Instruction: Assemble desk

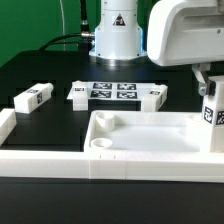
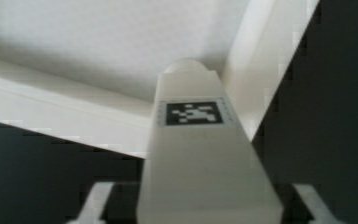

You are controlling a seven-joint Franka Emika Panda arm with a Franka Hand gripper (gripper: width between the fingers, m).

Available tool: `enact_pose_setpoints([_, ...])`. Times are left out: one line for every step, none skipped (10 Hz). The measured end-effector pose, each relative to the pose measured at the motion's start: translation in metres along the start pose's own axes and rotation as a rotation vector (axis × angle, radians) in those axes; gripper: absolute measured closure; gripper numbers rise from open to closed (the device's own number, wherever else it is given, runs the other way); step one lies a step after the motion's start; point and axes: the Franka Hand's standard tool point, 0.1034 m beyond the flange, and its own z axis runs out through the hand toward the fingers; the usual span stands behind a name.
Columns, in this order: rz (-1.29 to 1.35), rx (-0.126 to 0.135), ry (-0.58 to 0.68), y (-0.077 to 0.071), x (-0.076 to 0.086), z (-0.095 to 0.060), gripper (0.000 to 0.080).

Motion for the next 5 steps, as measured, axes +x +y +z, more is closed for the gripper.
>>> enact_pose_setpoints([0.014, 0.000, 0.000, 0.0000, 0.0000, 0.0000, 0.0512])
enact_pose_setpoints([0.017, 0.000, 0.000, 0.0000, 0.0000, 0.0000, 0.0512])
enact_pose_setpoints([0.119, 0.007, 0.005, 0.0009, 0.0002, 0.0001, 0.0512])
enact_pose_setpoints([0.200, 0.008, 0.006, 0.0015, 0.0003, -0.0001, 0.0512])
enact_pose_setpoints([0.318, 0.009, 0.009, 0.0027, 0.0005, -0.0001, 0.0512])
